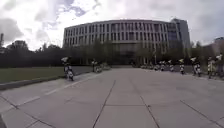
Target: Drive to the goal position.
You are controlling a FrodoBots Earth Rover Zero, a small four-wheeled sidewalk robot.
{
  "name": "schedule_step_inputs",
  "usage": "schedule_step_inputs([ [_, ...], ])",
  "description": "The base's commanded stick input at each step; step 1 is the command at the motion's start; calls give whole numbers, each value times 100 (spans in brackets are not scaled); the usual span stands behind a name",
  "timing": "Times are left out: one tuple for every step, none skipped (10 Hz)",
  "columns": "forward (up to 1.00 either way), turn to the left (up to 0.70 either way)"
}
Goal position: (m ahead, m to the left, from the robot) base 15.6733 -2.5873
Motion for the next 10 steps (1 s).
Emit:
schedule_step_inputs([
  [70, 0],
  [70, 0],
  [70, 0],
  [70, 0],
  [70, 0],
  [70, 0],
  [70, 0],
  [70, 0],
  [70, 0],
  [70, 0],
])
